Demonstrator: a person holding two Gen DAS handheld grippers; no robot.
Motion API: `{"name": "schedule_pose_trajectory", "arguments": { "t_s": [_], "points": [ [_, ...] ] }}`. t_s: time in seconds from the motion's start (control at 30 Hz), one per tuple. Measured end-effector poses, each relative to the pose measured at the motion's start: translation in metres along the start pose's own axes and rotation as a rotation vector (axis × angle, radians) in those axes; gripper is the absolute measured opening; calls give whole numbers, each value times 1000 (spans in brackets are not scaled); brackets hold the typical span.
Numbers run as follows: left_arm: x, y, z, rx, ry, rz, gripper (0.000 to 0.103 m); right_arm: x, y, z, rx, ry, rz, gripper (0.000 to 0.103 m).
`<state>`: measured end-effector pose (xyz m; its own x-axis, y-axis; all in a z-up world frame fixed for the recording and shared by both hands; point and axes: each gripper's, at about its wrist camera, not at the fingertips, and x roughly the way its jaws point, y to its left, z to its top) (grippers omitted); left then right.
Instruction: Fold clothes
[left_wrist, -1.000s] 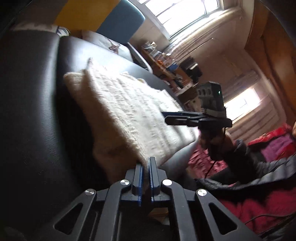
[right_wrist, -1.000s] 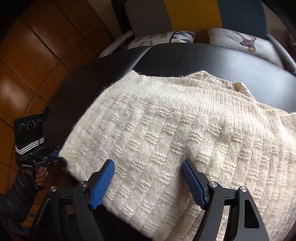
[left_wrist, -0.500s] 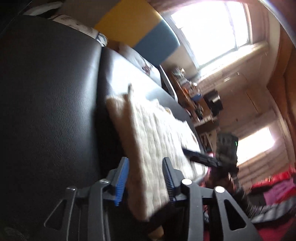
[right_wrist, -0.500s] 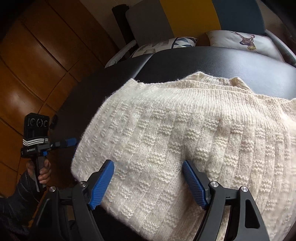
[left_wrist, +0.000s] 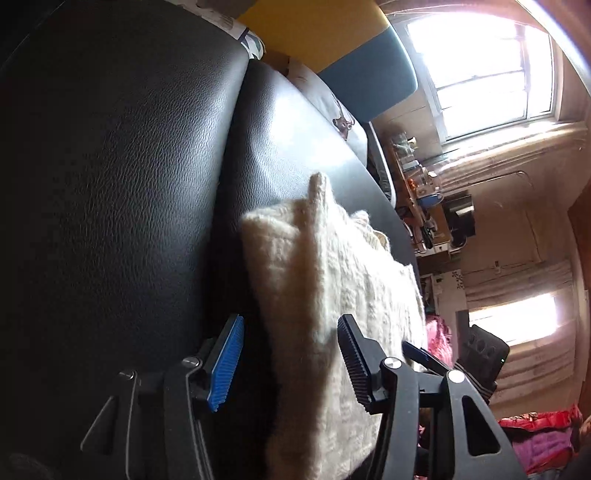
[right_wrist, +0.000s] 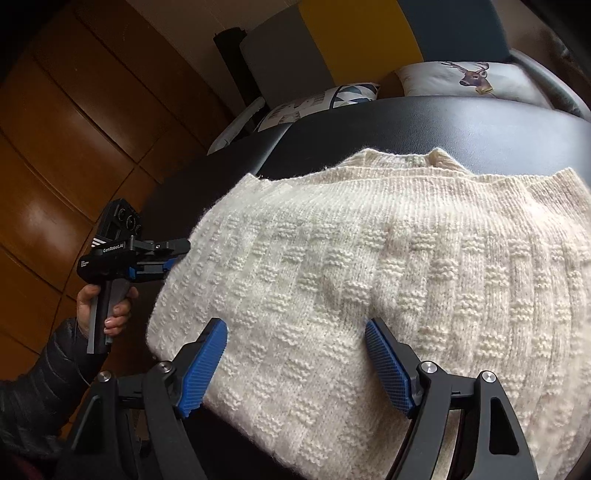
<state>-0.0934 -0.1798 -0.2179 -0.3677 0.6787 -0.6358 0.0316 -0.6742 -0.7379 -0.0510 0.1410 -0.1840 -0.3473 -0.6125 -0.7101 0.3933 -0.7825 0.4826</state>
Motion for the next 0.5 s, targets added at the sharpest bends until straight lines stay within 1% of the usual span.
{"name": "schedule_pose_trajectory", "arguments": {
  "t_s": [0.1,0.17,0.2,0.27,0.33,0.4,0.5],
  "points": [
    [9,-7,4,13,-14,42,54,1,0,-1,-1,-6,16,81],
    [11,-13,3,35,-46,69,53,1,-1,-1,0,-9,27,81],
    [12,-16,0,45,-55,74,43,0,-2,-2,3,-12,34,81],
    [14,-20,-5,60,-60,71,15,-1,-5,-2,9,-17,48,81],
    [14,-25,-7,78,-72,75,13,-4,-7,-1,14,-20,59,81],
    [9,-29,-3,99,-99,93,12,-16,-8,0,-4,-27,54,81],
    [-4,-31,10,108,-127,102,12,-53,-14,3,-73,-38,4,80]
  ]
}}
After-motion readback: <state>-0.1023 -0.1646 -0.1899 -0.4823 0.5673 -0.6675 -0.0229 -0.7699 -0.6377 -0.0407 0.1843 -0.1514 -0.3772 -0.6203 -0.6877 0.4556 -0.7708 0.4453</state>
